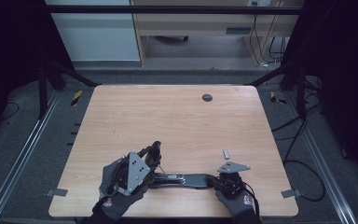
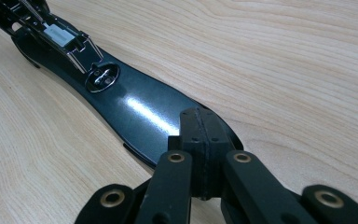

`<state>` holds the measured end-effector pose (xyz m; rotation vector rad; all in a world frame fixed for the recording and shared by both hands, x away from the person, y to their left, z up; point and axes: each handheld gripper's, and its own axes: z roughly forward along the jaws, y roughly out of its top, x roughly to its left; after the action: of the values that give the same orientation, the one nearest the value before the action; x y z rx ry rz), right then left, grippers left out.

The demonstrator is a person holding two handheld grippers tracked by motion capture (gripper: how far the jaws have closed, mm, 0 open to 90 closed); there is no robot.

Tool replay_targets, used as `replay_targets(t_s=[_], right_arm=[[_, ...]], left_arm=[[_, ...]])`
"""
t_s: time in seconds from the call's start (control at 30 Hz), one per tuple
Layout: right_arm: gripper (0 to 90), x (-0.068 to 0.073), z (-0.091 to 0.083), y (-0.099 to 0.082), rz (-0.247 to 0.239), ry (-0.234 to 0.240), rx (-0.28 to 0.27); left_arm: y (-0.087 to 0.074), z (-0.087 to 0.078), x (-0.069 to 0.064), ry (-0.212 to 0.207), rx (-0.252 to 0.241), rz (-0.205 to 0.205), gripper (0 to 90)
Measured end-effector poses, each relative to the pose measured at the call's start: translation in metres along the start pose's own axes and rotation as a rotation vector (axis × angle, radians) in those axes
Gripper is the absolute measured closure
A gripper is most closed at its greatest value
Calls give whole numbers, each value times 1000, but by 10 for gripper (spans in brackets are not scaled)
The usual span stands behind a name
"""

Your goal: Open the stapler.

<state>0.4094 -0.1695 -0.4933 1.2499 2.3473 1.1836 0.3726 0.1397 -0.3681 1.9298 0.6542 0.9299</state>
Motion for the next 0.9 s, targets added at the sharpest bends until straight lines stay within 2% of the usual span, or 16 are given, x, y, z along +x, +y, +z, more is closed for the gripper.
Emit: replay_targets(t_s=[0.23,0.9], right_arm=[[900,1,0,0,1,-12,2],[900,1,0,1,-10,-17,7]], left_arm=[[-7,-9,14,-1,-6,-65,577],[-23,-22,37,-9,-13,-154,567]])
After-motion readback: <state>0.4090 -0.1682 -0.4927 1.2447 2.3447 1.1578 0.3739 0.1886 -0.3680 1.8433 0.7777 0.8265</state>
